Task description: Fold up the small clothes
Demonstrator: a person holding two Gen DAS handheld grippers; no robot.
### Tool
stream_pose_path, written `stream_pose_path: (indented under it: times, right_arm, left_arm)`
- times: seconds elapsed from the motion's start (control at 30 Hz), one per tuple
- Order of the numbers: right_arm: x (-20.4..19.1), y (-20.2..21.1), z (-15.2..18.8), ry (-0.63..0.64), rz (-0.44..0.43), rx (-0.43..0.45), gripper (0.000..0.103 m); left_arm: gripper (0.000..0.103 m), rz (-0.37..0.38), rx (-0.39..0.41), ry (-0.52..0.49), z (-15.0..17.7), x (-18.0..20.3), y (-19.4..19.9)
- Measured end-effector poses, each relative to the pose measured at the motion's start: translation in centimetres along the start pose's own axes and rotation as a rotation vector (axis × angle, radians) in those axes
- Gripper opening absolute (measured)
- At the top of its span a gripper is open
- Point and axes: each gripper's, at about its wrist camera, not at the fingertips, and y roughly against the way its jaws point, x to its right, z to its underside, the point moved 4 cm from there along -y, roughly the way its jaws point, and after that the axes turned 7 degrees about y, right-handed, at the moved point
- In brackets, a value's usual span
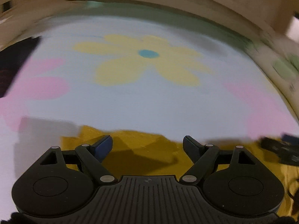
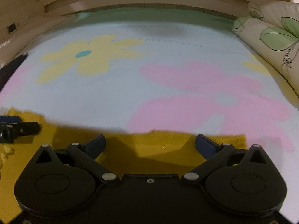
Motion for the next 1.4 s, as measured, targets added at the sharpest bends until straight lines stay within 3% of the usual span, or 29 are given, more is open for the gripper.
stream_pose_path:
  times: [0.2, 0.47, 0.6, 0.7, 0.8, 0.87, 0.97, 1.1, 1.27, 1.4]
  right_arm:
    - [2.6, 3.9, 0.8, -0.109, -0.023, 0.040, 0.103]
    - [6.9, 7.3, 6.7, -0.309, -0.003, -0.101, 0.103]
    - [7.3, 6.9, 9.1, -0.348, -0.048, -0.239, 0.103]
    - [6.5, 7.3, 9.5, -0.280, -0.040, -0.257, 0.103]
    - [6.3, 7.2, 9.8, -0.249, -0.044, -0.249, 0.103]
    - [6.1, 7.1, 10.1, -0.228, -0.043, -0.233, 0.103]
    - [5.8, 6.9, 10.0, -0.166, -0.047, -0.244, 0.103]
    - [6.6, 7.0, 10.1, -0.199, -0.084, -0.229, 0.103]
    - [7.9, 7.0, 10.0, -0.273, -0.113, -0.205, 0.103]
    - [8.2, 7.6, 10.1, -0.310, -0.126, -0.191, 0.103]
  left_arm:
    - [0.082, 0.052, -0.019, -0.024, -0.2, 0.6, 1.3]
    - [0.082, 0.127, -0.158, -0.086, 2.3, 5.7, 1.5]
    - [0.082, 0.085, -0.156, -0.162, 3.8, 7.8, 1.9]
    - [0.082, 0.046, -0.152, -0.173, 4.3, 8.7, 2.5]
    - [0.082, -0.004, -0.153, -0.197, 4.3, 9.8, 2.2]
    - [0.082, -0.077, -0.150, -0.227, 4.7, 10.4, 1.6]
    - [0.082, -0.121, -0.159, -0.208, 5.0, 10.3, 1.0]
    - [0.090, -0.149, -0.164, -0.217, 5.9, 10.3, 0.2]
    - [0.089, -0.154, -0.195, -0.232, 5.8, 10.4, 1.2]
    - [0.090, -0.128, -0.230, -0.284, 8.2, 10.7, 2.7]
